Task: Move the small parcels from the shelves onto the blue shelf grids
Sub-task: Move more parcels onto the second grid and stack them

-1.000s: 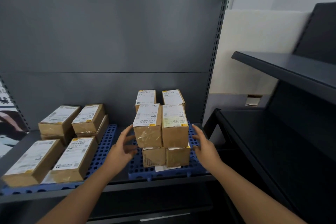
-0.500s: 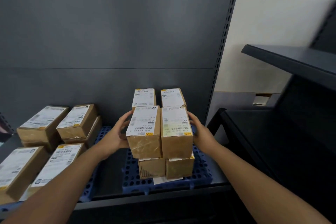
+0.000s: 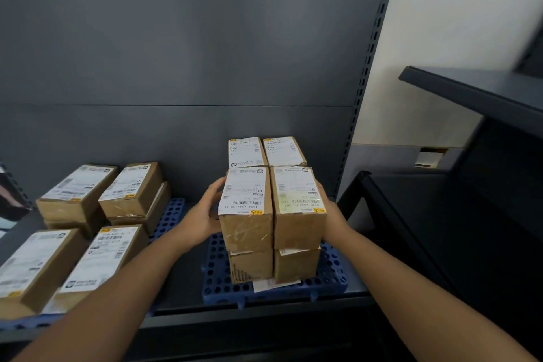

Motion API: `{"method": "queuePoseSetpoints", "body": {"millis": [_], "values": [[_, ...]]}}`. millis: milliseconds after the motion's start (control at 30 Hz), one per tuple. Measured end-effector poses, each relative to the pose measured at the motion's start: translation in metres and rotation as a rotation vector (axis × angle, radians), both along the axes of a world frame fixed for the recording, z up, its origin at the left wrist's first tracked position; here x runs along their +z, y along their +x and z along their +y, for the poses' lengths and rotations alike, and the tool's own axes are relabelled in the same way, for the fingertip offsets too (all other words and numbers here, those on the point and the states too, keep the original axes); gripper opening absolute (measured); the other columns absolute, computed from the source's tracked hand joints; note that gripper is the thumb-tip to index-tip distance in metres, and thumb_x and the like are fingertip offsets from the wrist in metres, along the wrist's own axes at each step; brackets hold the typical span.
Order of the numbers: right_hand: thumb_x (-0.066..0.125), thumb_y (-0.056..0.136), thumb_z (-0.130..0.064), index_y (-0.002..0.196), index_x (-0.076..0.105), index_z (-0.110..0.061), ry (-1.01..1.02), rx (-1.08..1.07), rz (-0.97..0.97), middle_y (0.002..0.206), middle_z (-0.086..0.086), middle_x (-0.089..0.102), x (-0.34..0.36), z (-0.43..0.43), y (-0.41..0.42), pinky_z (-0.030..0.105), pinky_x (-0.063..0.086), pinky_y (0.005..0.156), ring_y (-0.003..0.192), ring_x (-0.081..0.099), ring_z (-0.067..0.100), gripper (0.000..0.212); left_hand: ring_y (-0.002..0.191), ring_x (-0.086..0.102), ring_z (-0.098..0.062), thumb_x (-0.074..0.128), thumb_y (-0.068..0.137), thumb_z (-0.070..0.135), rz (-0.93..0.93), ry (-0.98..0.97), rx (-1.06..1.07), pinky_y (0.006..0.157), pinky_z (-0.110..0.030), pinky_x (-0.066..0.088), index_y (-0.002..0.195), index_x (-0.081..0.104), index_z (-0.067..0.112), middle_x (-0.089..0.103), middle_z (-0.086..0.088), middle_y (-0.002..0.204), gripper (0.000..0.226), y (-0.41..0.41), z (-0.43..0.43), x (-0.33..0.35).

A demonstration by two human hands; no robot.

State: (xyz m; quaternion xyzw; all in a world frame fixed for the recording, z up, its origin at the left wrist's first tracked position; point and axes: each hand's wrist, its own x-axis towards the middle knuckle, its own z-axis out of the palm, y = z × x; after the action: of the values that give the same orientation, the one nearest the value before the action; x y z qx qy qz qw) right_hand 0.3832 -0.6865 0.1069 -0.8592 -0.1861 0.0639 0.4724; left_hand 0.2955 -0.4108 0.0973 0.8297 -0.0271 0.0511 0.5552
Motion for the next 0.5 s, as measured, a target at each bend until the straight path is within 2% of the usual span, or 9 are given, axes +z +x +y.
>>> {"method": "queuePoseSetpoints", "body": {"millis": [100, 200, 300, 400, 433, 500], "values": [[0.038, 0.093, 0.015, 0.136, 0.017, -0.036, -0.008, 0.001, -0.004, 0.149, 0.018, 0.037, 0.0033, -0.0005, -0.0023, 0.023, 0.029, 0.092, 0.131, 0.042, 0.034, 0.070, 0.108, 0.048, 0.024, 0.079, 0.077, 0.006, 0.003, -0.005, 0.021, 0.076, -0.006, 0.048, 0.146, 0.022, 0.040, 0.041, 0.023, 0.135, 0.096, -0.0019, 0.0021, -0.0017], [0.038, 0.093, 0.014, 0.128, 0.016, -0.040, -0.023, 0.010, -0.022, 0.140, 0.010, 0.041, 0.0027, -0.0007, -0.0021, 0.022, 0.032, 0.090, 0.108, 0.042, 0.012, 0.068, 0.111, 0.046, 0.024, 0.079, 0.077, 0.010, -0.004, 0.021, 0.031, 0.076, -0.005, 0.048, 0.148, 0.022, 0.040, 0.041, 0.025, 0.136, 0.096, -0.0029, 0.0039, -0.0029], [0.039, 0.093, 0.014, 0.130, 0.022, -0.036, -0.044, -0.007, -0.005, 0.118, -0.005, 0.041, -0.0022, -0.0012, -0.0001, 0.012, 0.036, 0.078, 0.085, 0.041, -0.009, 0.064, 0.119, 0.047, 0.016, 0.079, 0.078, 0.014, -0.010, 0.017, 0.045, 0.081, -0.007, 0.048, 0.147, 0.025, 0.044, 0.044, 0.027, 0.136, 0.093, -0.0044, 0.0047, -0.0034], [0.038, 0.095, 0.010, 0.111, 0.024, -0.049, -0.040, -0.021, 0.021, 0.099, -0.026, 0.037, -0.0048, 0.0013, 0.0028, 0.002, 0.037, 0.074, 0.078, 0.050, -0.023, 0.063, 0.124, 0.044, 0.013, 0.077, 0.080, 0.022, -0.018, 0.025, 0.064, 0.085, -0.004, 0.043, 0.146, 0.026, 0.047, 0.047, 0.041, 0.129, 0.087, -0.0070, 0.0027, -0.0025], [0.037, 0.096, 0.007, 0.105, 0.024, -0.052, -0.041, -0.024, 0.024, 0.098, -0.030, 0.033, -0.0034, 0.0028, 0.0020, -0.004, 0.036, 0.071, 0.076, 0.045, -0.032, 0.061, 0.125, 0.042, 0.014, 0.076, 0.080, 0.025, -0.024, 0.030, 0.068, 0.086, -0.003, 0.042, 0.146, 0.025, 0.046, 0.045, 0.046, 0.127, 0.086, -0.0079, 0.0019, -0.0019], [0.034, 0.099, 0.001, 0.099, 0.026, -0.054, -0.025, -0.019, 0.031, 0.097, -0.033, 0.028, -0.0014, 0.0052, 0.0005, -0.008, 0.032, 0.069, 0.073, 0.036, -0.040, 0.055, 0.127, 0.041, 0.013, 0.076, 0.078, 0.038, -0.032, 0.034, 0.076, 0.092, -0.008, 0.040, 0.146, 0.025, 0.047, 0.044, 0.046, 0.129, 0.086, -0.0091, 0.0012, -0.0009]]}}
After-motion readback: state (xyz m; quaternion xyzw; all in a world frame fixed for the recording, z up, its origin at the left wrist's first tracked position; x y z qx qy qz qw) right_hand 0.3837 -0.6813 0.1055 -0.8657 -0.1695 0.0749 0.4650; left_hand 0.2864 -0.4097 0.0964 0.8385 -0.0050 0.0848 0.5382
